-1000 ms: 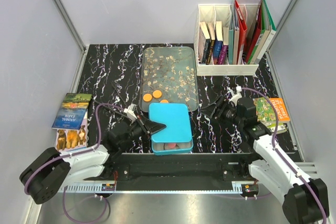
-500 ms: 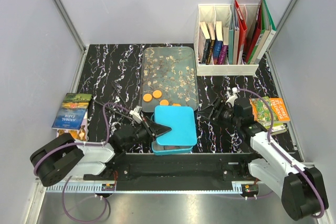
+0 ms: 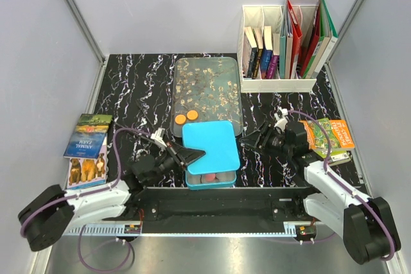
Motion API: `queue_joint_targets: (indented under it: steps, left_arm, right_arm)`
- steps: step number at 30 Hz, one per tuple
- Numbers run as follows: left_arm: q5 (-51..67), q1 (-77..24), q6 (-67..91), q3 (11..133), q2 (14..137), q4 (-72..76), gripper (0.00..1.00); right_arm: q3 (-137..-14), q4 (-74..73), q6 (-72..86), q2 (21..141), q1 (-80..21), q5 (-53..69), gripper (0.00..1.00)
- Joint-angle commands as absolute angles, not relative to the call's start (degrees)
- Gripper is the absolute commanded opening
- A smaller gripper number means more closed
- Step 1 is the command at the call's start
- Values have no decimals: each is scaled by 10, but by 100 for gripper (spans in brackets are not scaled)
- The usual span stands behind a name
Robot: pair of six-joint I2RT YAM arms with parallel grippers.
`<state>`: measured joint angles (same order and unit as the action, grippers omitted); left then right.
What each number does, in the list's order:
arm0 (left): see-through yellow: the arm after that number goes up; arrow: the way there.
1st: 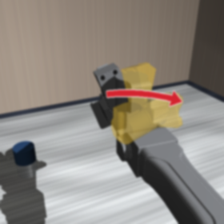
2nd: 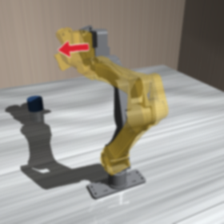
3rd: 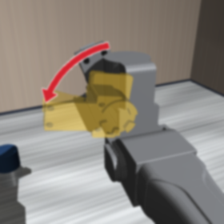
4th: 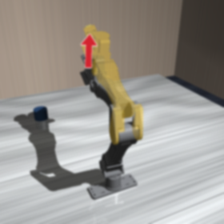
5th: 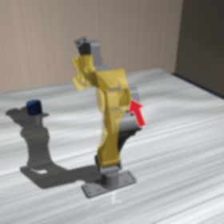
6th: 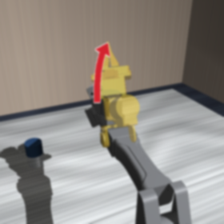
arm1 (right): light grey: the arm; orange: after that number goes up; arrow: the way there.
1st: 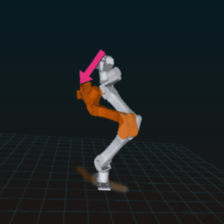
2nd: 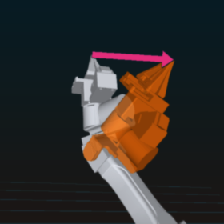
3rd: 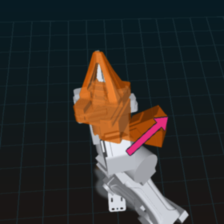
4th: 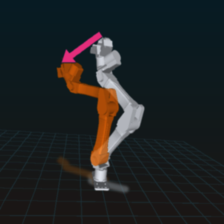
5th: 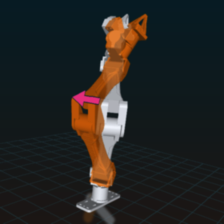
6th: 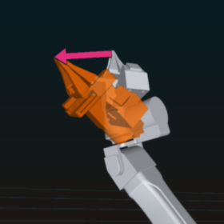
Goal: Pack the cookies
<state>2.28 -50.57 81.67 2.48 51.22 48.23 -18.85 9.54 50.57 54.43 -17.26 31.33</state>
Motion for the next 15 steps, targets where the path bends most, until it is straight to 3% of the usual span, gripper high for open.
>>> queue_joint_targets:
  steps: [1, 7, 15]
  left_arm:
    - [-23, -508, 795, -36, 458, 396, 0]
    - [-14, -507, 791, -15, 450, 297, 0]
    - [15, -507, 814, -31, 513, 351, 0]
  right_arm:
    - [-193, 144, 520, 544, -178, 336, 62]
    - [-200, 121, 516, 522, -178, 316, 63]
    - [-200, 116, 510, 526, -179, 319, 64]
